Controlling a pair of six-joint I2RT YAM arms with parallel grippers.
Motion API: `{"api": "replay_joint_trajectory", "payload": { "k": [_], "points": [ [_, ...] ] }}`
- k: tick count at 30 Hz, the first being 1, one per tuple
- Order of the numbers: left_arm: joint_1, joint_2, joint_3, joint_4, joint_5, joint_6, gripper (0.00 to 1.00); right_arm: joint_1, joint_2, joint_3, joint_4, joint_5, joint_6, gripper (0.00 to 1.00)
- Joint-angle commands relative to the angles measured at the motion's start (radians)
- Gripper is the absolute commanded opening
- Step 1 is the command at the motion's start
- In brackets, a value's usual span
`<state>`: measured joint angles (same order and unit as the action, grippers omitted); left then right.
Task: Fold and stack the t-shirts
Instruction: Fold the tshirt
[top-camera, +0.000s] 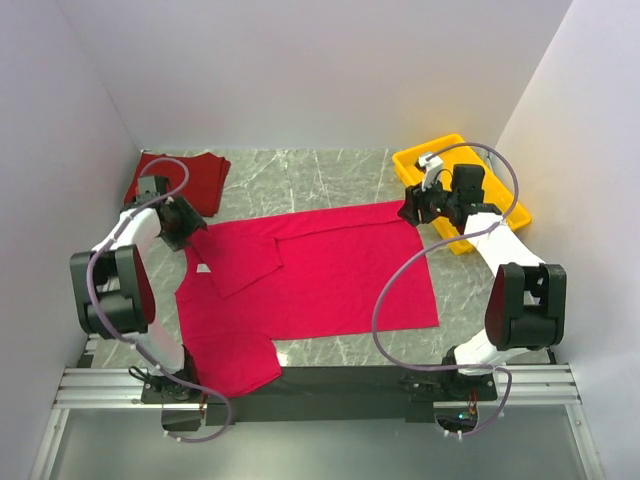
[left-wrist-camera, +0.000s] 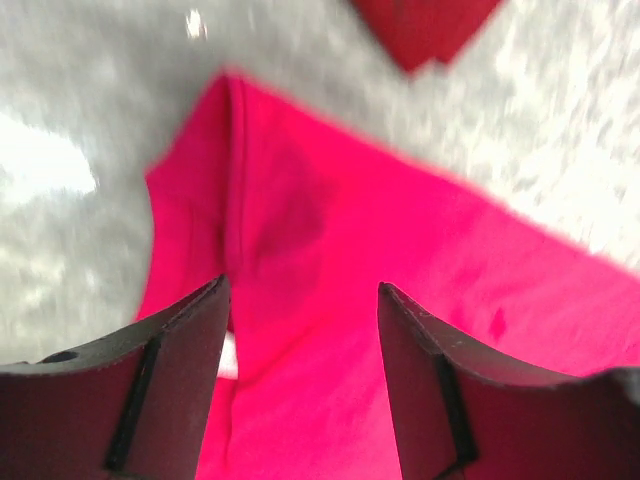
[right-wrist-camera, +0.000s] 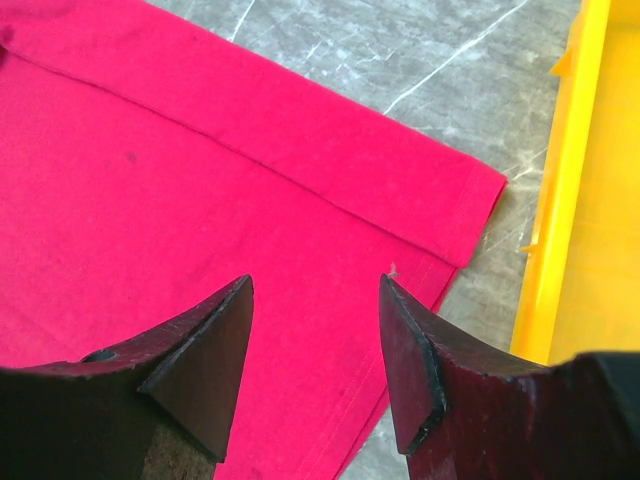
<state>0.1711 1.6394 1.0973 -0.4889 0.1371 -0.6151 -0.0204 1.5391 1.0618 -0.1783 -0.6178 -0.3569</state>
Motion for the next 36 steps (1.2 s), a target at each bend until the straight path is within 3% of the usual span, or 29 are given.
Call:
{"api": "replay_joint_trajectory", "payload": {
  "k": [1,19,23,24,28,36],
  "points": [
    [0.021,0.056,0.075,0.078,0.002,-0.014,0.66,-0.006,-0.046,-0.017,0.013,0.003,-0.008,0.6],
    [0.067,0.266,0.216,0.052,0.027,0.038,0.45,-0.013,-0.017,0.01,-0.01,0.015,-0.013,0.6],
    [0.071,0.278,0.225,0.052,0.044,0.051,0.28,-0.016,-0.014,0.017,-0.015,0.016,-0.014,0.6],
    [0.071,0.277,0.225,0.052,0.048,0.058,0.18,-0.018,-0.014,0.02,-0.019,0.016,-0.014,0.6],
    [0.083,0.266,0.223,0.052,0.052,0.071,0.02,-0.021,-0.011,0.021,-0.026,0.021,-0.019,0.6],
    [0.119,0.272,0.246,0.03,0.035,0.095,0.01,-0.021,-0.004,0.032,-0.032,0.021,-0.02,0.6]
  ]
}}
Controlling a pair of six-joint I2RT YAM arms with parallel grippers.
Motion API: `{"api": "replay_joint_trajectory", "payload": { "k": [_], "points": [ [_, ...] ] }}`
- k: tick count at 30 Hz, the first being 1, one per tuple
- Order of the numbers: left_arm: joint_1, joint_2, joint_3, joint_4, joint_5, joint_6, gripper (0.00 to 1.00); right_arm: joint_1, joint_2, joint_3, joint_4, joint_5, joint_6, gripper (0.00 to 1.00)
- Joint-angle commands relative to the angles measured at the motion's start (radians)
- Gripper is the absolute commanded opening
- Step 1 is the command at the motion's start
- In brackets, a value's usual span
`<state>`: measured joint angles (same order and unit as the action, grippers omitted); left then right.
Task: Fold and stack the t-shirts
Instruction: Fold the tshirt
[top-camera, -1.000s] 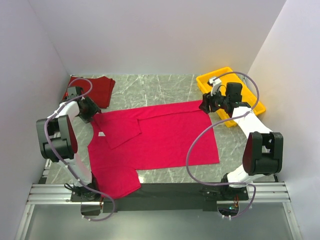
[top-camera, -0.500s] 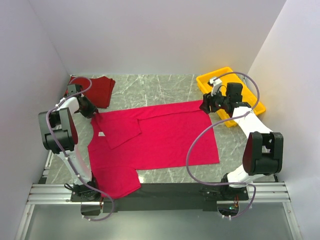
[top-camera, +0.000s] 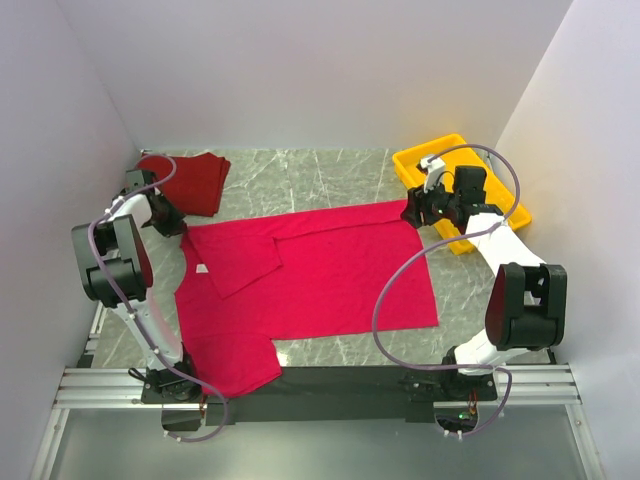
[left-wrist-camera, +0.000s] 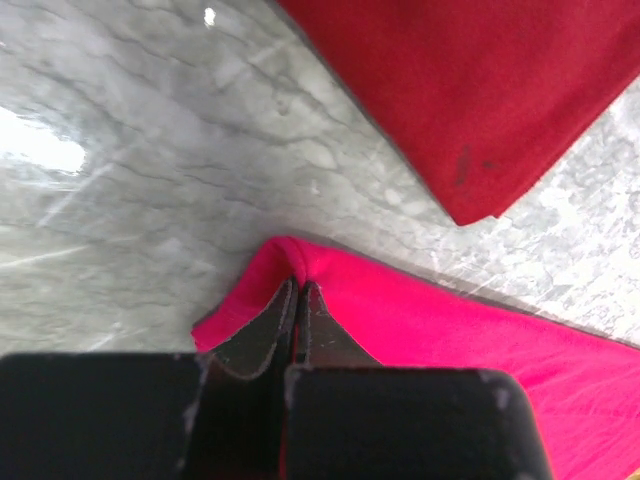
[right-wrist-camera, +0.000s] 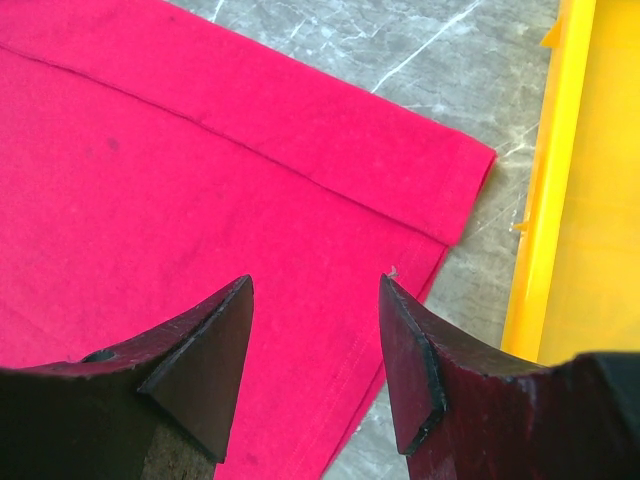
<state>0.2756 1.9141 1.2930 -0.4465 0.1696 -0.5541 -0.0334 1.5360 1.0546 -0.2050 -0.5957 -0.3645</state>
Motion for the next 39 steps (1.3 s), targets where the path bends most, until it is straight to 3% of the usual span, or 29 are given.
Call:
{"api": "replay_joint_trajectory", "payload": {
  "k": [1,6,13,15,17,18,20,21,22,23,26,27,31,34,39],
  "points": [
    [0.019,0.009,0.057,-0.017,0.001,0.037,0.01,-0.008,0.0,0.041,-0.007,0.0,-0.014,0.6],
    [0.024,0.051,0.103,-0.034,0.016,0.062,0.01,-0.008,0.0,0.047,-0.014,0.0,-0.017,0.6],
    [0.025,0.102,0.164,-0.046,0.013,0.072,0.23,-0.008,-0.014,0.045,-0.033,0.01,-0.046,0.6],
    [0.027,0.103,0.183,-0.055,-0.016,0.08,0.38,-0.008,-0.019,0.045,-0.056,0.005,-0.063,0.6],
    [0.033,0.063,0.18,-0.051,-0.056,0.089,0.48,-0.008,-0.03,0.05,-0.088,-0.036,-0.14,0.6],
    [0.034,0.033,0.167,-0.04,-0.083,0.089,0.58,-0.008,-0.034,0.051,-0.155,-0.056,-0.24,0.6],
    [0.04,-0.082,0.134,-0.028,-0.145,0.089,0.66,-0.008,-0.054,0.061,-0.248,-0.12,-0.386,0.6],
    [0.042,-0.174,0.118,-0.023,-0.154,0.089,0.73,-0.008,-0.062,0.061,-0.369,-0.136,-0.565,0.6],
    [0.045,-0.222,0.102,-0.014,-0.153,0.085,0.77,-0.008,-0.079,0.061,-0.434,-0.15,-0.655,0.6],
    [0.047,-0.269,0.051,-0.003,-0.142,0.066,0.88,-0.008,-0.086,0.045,-0.523,-0.15,-0.728,0.61],
    [0.077,-0.427,-0.056,-0.015,-0.041,-0.025,0.98,-0.01,-0.114,0.004,-0.638,-0.141,-0.934,0.6],
    [0.094,-0.466,-0.098,-0.012,0.003,-0.055,0.99,-0.008,-0.12,-0.007,-0.658,-0.138,-1.011,0.6],
    [0.18,-0.663,-0.343,0.041,0.136,-0.164,0.98,-0.007,-0.134,-0.033,-0.706,-0.144,-1.054,0.6],
    [0.189,-0.74,-0.409,-0.026,0.096,-0.171,0.97,-0.003,-0.146,-0.042,-0.76,-0.144,-1.099,0.61],
    [0.191,-0.744,-0.426,-0.178,0.097,-0.196,0.94,0.065,-0.204,-0.151,-0.801,-0.083,-1.182,0.61]
  ]
}}
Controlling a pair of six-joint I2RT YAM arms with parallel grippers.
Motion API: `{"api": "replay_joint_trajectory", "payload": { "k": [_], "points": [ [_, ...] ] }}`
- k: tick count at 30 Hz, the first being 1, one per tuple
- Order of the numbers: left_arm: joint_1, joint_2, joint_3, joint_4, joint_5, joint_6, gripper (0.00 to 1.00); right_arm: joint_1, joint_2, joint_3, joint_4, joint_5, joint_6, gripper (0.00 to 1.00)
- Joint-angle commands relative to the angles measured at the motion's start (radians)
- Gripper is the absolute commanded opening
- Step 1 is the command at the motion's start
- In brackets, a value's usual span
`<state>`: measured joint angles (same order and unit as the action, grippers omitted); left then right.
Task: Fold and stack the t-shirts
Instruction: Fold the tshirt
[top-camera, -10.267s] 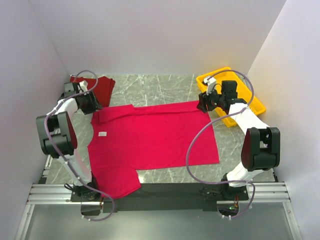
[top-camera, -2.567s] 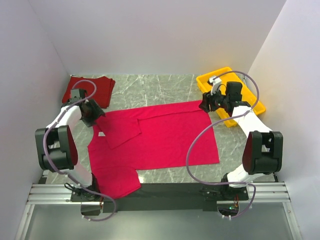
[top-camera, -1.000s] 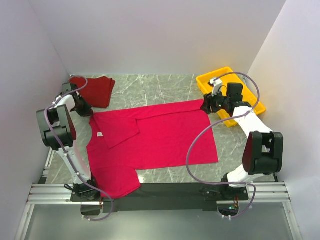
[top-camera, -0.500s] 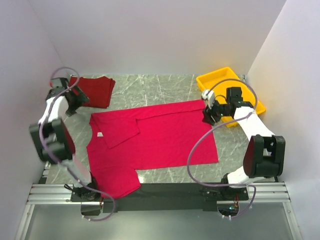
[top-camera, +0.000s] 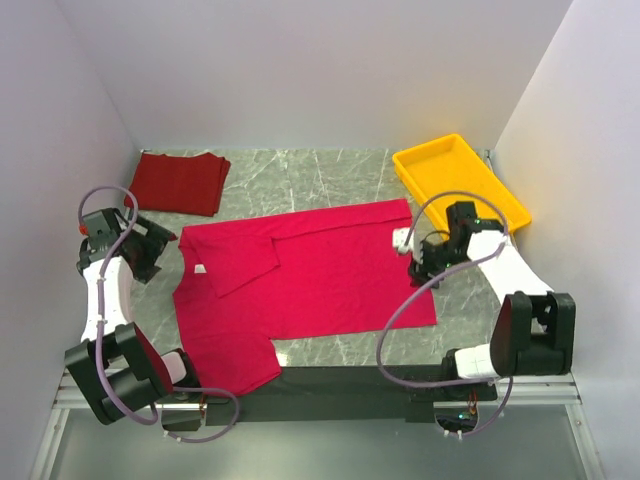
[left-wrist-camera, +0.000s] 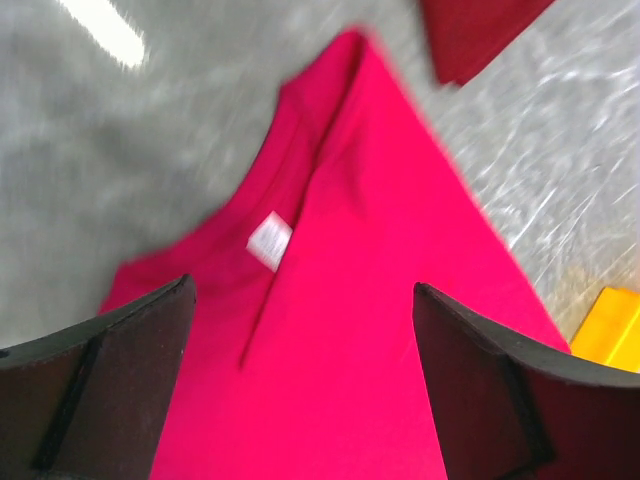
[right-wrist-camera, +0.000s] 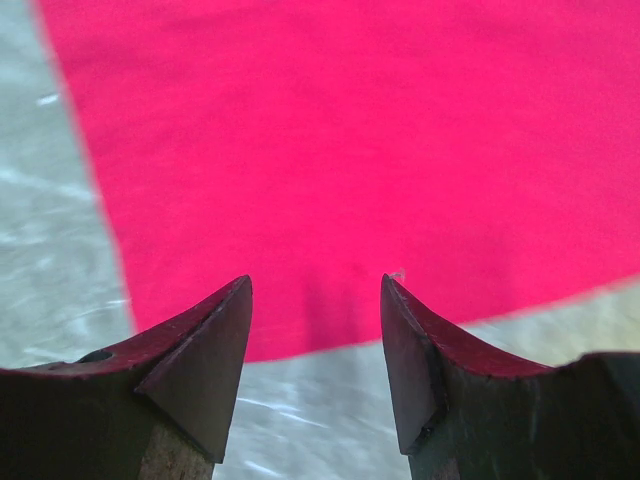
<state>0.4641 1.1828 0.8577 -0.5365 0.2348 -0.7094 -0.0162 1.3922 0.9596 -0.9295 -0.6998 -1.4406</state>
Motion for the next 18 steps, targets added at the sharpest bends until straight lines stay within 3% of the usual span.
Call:
{"api": "replay_joint_trajectory", "payload": {
  "k": [1,5,13,18],
  "points": [
    [0.002,-0.008,0.01,-0.108,0.037,-0.053,0.94,0.064,-0.091,-0.079,-0.069,0.048,-0.112,0.61],
    [0.002,-0.015,0.006,-0.151,0.058,-0.052,0.92,0.085,-0.125,-0.148,0.0,0.068,-0.083,0.61],
    [0.002,0.009,0.029,-0.301,-0.017,-0.052,0.92,0.125,-0.183,-0.24,-0.032,0.132,-0.161,0.62],
    [0.002,0.009,-0.002,-0.255,0.015,-0.053,0.92,0.124,-0.176,-0.239,0.0,0.128,-0.098,0.62]
  ]
}}
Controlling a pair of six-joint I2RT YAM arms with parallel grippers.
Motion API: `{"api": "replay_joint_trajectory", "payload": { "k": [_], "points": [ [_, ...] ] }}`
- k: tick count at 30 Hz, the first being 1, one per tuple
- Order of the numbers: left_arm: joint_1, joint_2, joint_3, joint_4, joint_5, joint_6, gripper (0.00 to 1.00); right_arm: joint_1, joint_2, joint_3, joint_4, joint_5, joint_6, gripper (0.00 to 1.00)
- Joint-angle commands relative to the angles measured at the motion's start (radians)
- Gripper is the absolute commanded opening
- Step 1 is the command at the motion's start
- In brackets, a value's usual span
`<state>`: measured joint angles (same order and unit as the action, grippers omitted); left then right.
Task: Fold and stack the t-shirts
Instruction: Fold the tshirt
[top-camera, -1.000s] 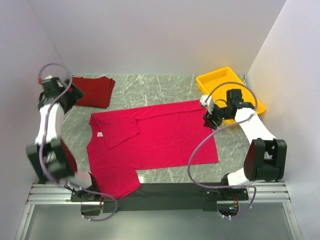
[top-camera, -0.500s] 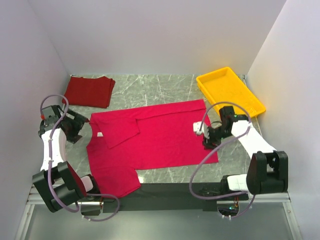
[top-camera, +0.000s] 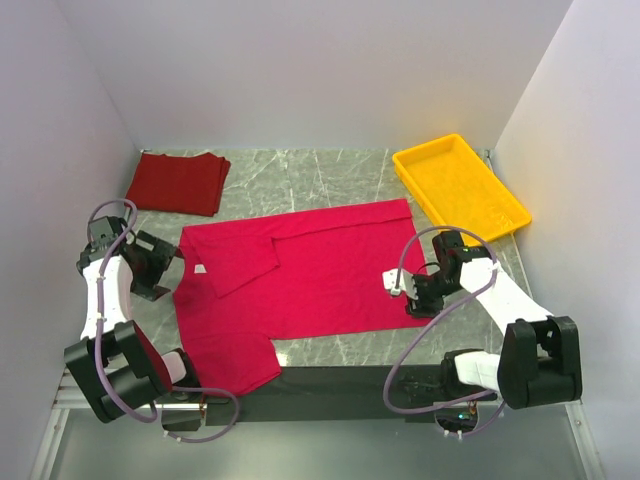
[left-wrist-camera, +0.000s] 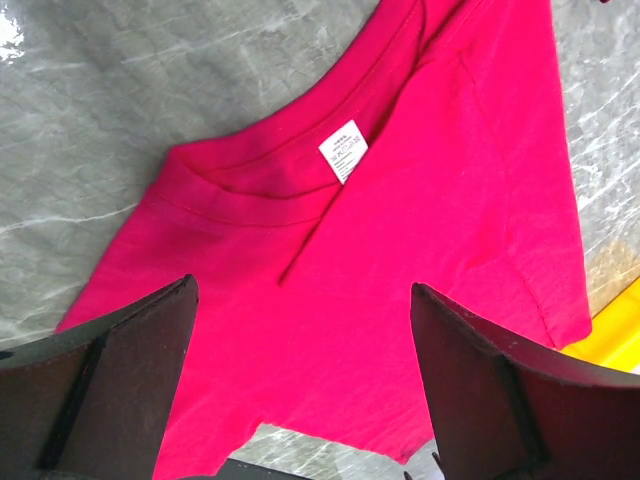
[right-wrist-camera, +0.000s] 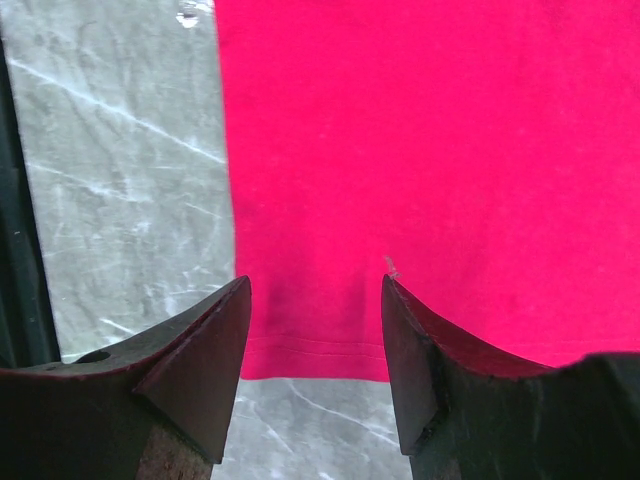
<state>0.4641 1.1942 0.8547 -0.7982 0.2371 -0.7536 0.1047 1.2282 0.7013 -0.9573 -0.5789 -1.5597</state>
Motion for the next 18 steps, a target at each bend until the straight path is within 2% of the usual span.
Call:
{"api": "replay_joint_trajectory", "payload": {
  "k": [1,4,7,15,18],
  "points": [
    [0.002,0.001,-0.008,0.014,0.025,-0.003,0.92,0.004,-0.01,0.023,0.032,-0.002,0.03,0.62],
    [0.001,0.018,-0.003,0.016,0.053,0.037,0.88,0.004,-0.01,0.043,0.022,-0.009,0.03,0.62],
    [0.002,0.015,0.003,-0.041,-0.026,0.048,0.88,0.004,-0.018,0.04,-0.02,0.001,-0.011,0.62],
    [0.002,-0.008,-0.036,-0.082,-0.058,-0.033,0.87,0.003,-0.042,-0.014,-0.054,0.039,-0.066,0.62],
    [0.002,-0.015,-0.025,-0.139,-0.139,-0.052,0.88,0.004,-0.05,-0.034,-0.047,0.057,-0.082,0.62]
  ]
}}
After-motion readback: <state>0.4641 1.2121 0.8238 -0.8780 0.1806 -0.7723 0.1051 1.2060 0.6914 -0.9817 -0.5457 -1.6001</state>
